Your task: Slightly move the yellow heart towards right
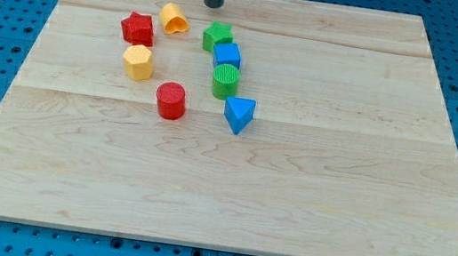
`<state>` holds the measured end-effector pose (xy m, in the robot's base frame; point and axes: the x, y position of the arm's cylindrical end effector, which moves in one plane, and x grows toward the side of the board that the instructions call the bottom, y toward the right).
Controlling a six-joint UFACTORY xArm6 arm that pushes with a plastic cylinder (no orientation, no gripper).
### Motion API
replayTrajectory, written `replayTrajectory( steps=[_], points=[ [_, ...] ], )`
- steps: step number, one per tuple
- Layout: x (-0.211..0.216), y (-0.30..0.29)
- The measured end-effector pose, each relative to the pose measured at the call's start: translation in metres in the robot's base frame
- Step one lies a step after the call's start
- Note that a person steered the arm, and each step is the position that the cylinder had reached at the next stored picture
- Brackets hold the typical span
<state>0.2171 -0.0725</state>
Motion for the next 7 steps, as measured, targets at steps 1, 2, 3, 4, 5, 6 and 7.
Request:
replayTrajectory(
  steps=[1,2,3,4,5,6,7],
  points=[
    [0.0,-0.104],
    [0.026,-0.134],
    [0.059,-0.108],
    [0.059,-0.063],
    [0.059,-0.051],
    [0.067,-0.065],
    [0.088,-0.047]
  ],
)
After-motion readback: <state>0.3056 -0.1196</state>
